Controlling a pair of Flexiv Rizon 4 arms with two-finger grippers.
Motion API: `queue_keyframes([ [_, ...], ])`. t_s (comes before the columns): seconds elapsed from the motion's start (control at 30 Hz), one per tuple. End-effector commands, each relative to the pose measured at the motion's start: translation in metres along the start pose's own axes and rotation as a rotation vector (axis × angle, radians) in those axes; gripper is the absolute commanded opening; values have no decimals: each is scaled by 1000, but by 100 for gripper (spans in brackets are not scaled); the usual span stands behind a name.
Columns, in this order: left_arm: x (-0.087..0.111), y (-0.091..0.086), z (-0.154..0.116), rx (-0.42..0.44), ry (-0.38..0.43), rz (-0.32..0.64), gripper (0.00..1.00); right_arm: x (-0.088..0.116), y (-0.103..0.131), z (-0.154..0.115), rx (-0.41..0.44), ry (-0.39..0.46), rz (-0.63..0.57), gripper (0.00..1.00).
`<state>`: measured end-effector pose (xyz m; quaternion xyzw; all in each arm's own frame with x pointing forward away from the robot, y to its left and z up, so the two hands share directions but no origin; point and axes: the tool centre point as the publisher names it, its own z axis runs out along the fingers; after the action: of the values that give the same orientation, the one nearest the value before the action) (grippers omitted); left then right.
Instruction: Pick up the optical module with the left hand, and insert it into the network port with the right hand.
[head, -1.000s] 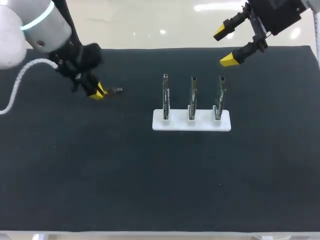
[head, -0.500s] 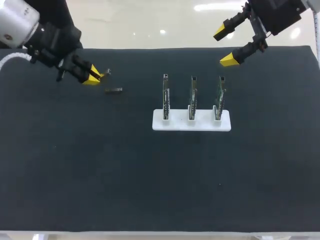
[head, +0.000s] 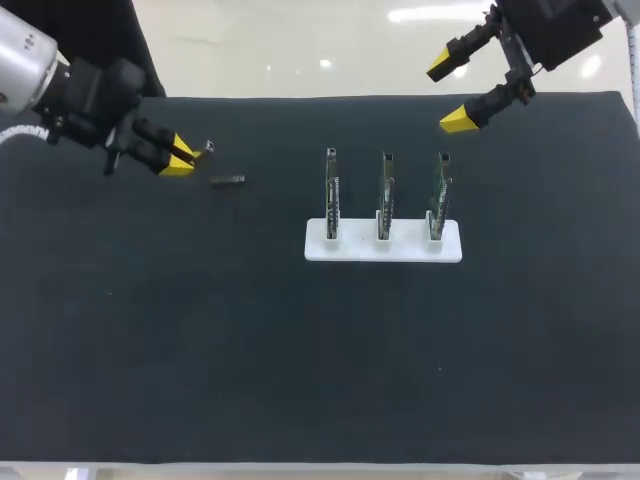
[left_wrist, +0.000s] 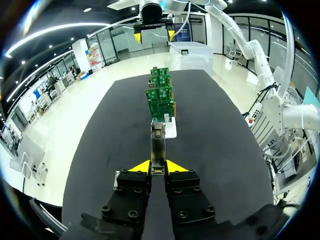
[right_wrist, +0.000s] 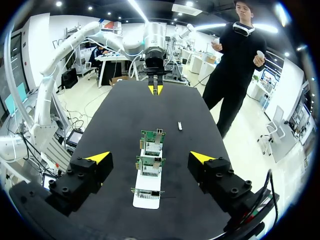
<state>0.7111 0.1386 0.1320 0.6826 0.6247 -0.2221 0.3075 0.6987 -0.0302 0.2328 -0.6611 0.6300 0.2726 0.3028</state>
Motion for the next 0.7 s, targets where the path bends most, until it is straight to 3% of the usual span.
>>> queue_keyframes([
  [0.03,-2,-2,-1,0,-37,14,0,0,0,0,0,-1,-1,100],
  [0.23,-21,-7,-13,-42,-245,55,0,0,0,0,0,-1,-1,100],
  [0.47,-37,-11,-20,-90,-391,75,0,0,0,0,0,-1,-1,100],
  [0.7,-52,-13,-21,-81,-493,68,0,0,0,0,0,-1,-1,100],
])
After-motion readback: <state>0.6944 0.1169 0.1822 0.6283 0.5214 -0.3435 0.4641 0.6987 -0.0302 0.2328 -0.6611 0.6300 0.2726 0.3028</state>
